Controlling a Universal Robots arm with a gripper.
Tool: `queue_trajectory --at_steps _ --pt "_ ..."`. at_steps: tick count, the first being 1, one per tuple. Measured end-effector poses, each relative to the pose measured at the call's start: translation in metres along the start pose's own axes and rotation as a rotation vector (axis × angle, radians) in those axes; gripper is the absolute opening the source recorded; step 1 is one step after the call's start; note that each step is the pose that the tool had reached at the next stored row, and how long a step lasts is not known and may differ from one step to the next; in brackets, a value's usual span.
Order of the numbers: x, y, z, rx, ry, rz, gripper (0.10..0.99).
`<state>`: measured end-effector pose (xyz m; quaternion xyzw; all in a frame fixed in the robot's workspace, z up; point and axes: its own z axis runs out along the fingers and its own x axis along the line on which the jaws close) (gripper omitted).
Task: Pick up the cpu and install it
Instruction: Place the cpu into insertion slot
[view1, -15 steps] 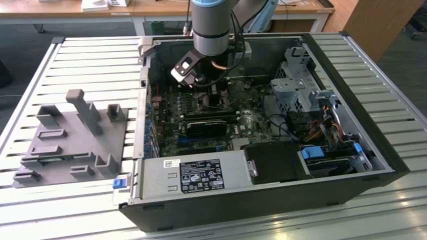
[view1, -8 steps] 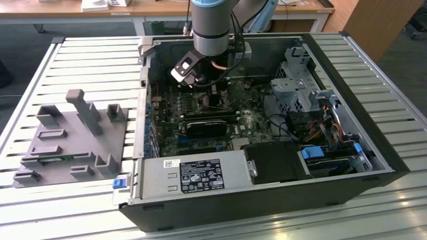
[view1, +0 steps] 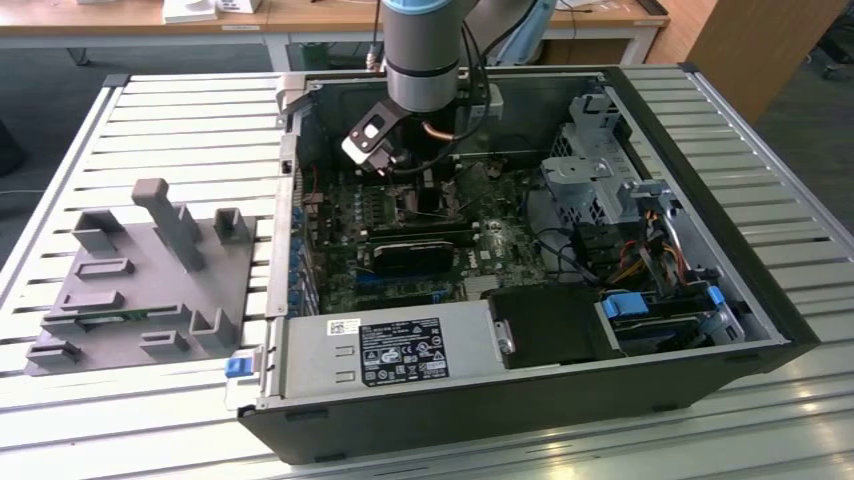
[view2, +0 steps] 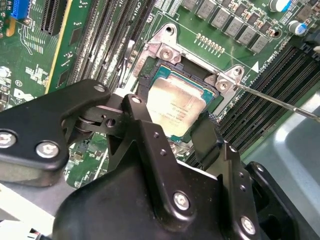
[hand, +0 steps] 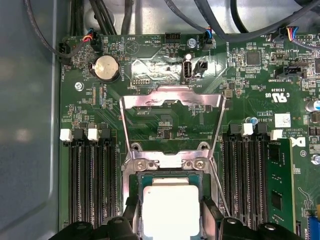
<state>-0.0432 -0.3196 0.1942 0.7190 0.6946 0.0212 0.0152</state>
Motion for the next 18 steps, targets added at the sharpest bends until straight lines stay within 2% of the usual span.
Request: queue_trajectory --at_steps 7,10,11,13,14,16,17,18 --pt "0.0002 0.0006 -0.0113 0.001 0.0002 0.0 0.596" --pt "0.0002 0.0009 -0.0161 0.004 0.0001 0.0 0.416" --pt "0.0002 0.001 -0.0172 0.004 0.0001 0.0 0.416" --pt "0.0002 0.0011 -0.0195 0.006 0.0 0.0 0.298" --pt "0.0002 0.0012 -0.0201 0.007 -0.0001 0.0 0.298" --pt "0.0003 0.0012 -0.021 0.007 0.0 0.0 0.18" --pt "0.0003 0.0013 -0.0212 0.007 0.0001 0.0 0.18" --pt "0.0003 0.0013 -0.0213 0.007 0.0002 0.0 0.122"
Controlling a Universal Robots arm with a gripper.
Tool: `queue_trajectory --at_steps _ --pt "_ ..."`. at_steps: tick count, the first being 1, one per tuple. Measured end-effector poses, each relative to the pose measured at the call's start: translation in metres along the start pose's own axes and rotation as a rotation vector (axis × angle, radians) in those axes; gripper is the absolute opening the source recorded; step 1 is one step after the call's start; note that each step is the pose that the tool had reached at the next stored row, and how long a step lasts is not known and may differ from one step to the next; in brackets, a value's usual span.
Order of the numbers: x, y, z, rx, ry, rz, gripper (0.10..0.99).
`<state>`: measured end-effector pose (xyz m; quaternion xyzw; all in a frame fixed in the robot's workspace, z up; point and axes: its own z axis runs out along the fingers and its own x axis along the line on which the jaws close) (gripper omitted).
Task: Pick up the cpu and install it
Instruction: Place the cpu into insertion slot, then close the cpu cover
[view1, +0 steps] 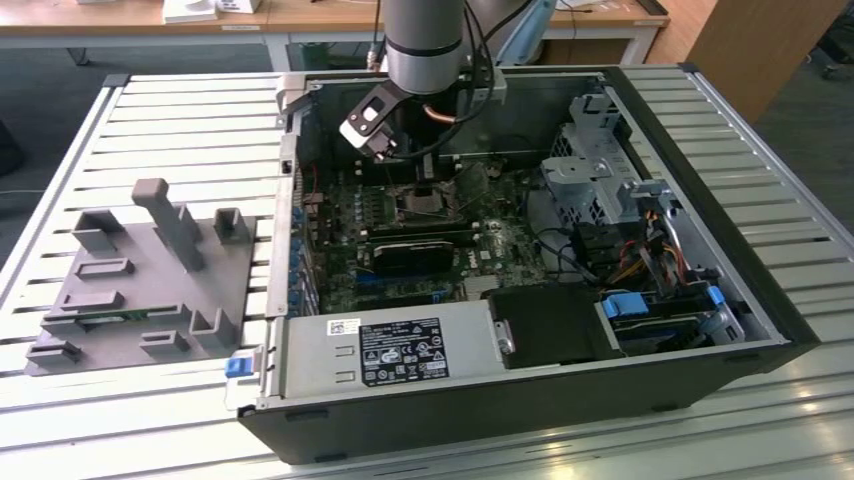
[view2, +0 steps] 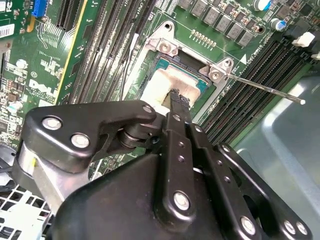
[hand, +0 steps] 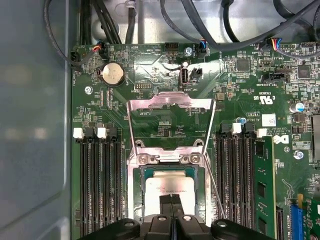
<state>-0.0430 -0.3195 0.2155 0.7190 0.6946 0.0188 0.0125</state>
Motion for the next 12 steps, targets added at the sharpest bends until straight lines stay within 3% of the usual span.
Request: queue_trajectory --at_steps 12 --pt "0.0 0.0002 -0.0049 0.0 -0.0011 0.0 0.106"
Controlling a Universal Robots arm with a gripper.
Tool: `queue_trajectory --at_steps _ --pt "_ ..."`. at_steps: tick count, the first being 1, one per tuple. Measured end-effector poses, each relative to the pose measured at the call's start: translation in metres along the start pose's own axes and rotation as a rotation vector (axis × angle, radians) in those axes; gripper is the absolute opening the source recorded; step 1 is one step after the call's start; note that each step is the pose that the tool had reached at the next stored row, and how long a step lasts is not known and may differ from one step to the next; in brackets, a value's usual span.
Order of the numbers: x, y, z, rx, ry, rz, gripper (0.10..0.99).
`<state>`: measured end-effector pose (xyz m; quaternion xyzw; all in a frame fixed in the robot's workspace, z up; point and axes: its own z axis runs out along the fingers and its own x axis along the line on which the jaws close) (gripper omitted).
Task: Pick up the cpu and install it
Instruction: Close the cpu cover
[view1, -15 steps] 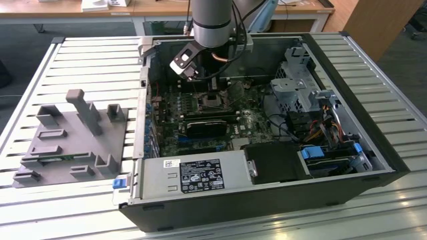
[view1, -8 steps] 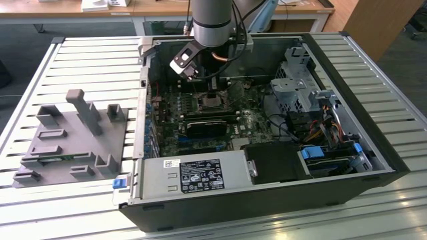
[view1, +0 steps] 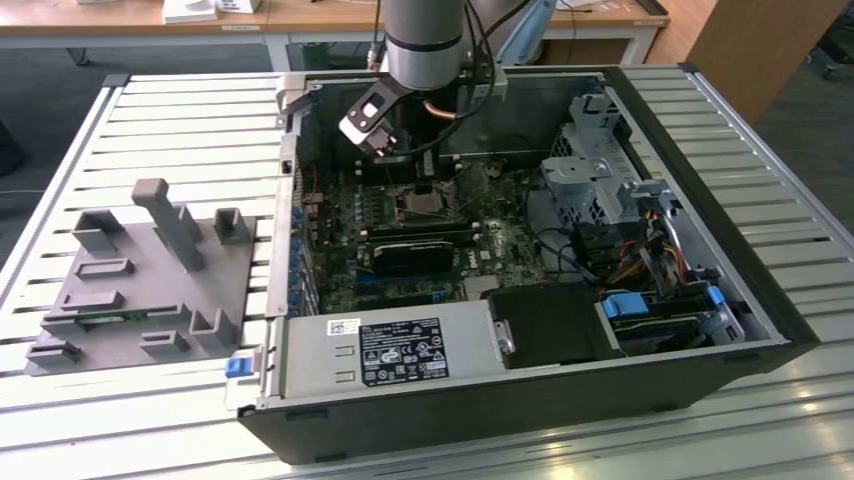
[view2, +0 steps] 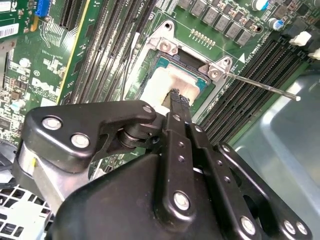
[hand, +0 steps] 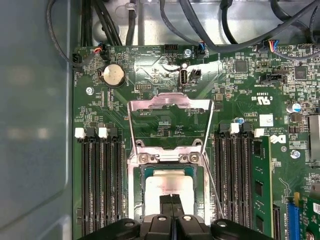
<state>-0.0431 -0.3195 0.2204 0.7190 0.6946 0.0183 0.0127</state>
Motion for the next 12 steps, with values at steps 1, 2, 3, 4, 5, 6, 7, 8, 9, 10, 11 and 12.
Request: queue_trajectory --at_steps 1,2,3,4,5,6,7,8,9,10,11,12 --pt "0.0 0.0001 -0.001 0.0 0.0001 0.0 0.106" --pt "0.0 0.0001 -0.0024 0.0 0.0001 0.0 0.106" --pt "0.0001 0.0002 -0.0041 0.0 0.0001 0.0 0.106" --pt "0.0001 0.0003 -0.0061 0.0 0.0001 0.0 0.106" --pt "0.0001 0.0004 -0.0081 0.0 0.0 0.0 0.106" --pt "0.0001 0.0005 -0.0102 0.0 0.0 0.0 0.106" --pt "0.0001 0.0005 -0.0122 0.0 0.0001 0.0 0.106" --pt "0.0002 0.0006 -0.0142 0.0 0.0001 0.0 0.106" --pt "0.0002 0.0007 -0.0164 0.0 0.0001 0.0 0.106" --pt "0.0002 0.0009 -0.0191 0.0 0.0 0.0 0.106" --pt "0.0002 0.001 -0.0222 0.0 0.0002 0.0 0.106" --pt "0.0002 0.0011 -0.0258 0.0 0.0001 0.0 0.106"
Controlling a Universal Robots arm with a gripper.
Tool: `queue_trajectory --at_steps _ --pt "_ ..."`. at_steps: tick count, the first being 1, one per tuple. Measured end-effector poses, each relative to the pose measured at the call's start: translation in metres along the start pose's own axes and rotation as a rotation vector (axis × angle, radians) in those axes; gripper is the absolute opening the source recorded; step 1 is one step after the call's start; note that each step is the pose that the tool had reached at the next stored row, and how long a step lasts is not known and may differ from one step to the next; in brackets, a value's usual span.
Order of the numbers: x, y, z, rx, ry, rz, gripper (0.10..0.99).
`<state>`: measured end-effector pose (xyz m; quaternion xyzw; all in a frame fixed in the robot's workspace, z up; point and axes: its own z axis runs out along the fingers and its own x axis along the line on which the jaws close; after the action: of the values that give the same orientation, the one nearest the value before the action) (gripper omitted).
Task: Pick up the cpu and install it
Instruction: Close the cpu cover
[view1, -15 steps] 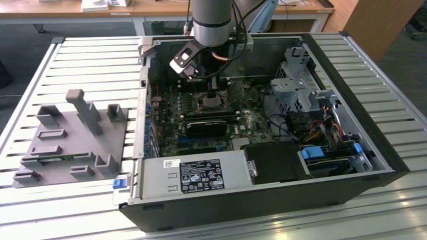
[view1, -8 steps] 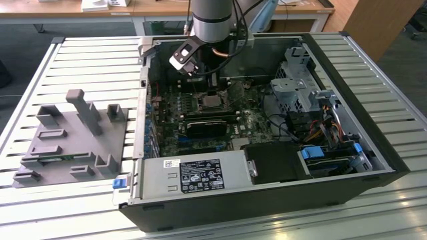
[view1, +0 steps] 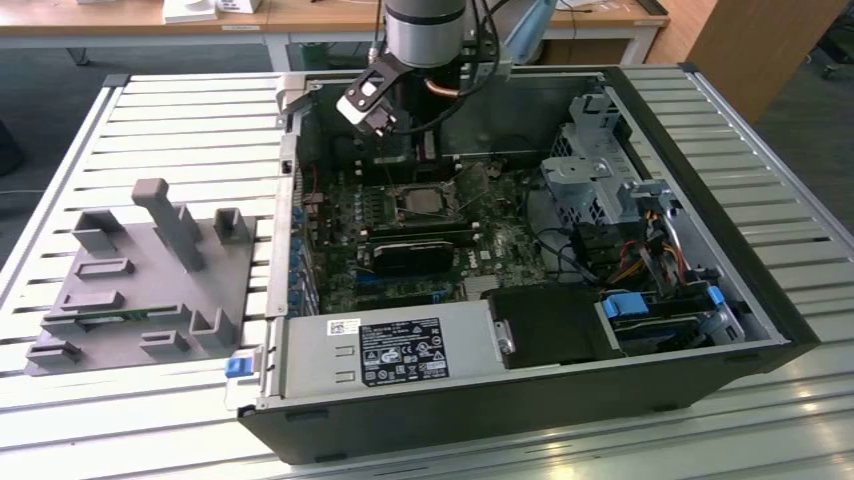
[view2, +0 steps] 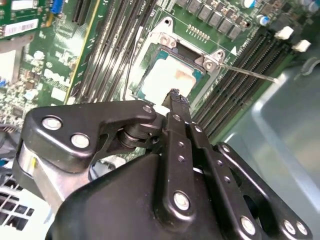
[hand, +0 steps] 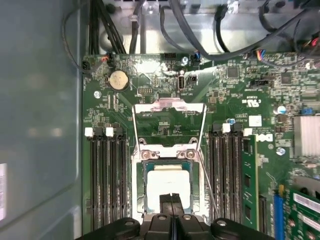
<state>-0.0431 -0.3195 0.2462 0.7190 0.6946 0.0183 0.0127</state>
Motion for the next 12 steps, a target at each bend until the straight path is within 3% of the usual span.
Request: queue_trajectory --at_steps 6,12 --pt "0.0 0.001 -0.023 0.0 -0.0001 0.0 0.106" --pt "-0.0114 0.0014 -0.0239 0.0 -0.0002 0.0 0.106"
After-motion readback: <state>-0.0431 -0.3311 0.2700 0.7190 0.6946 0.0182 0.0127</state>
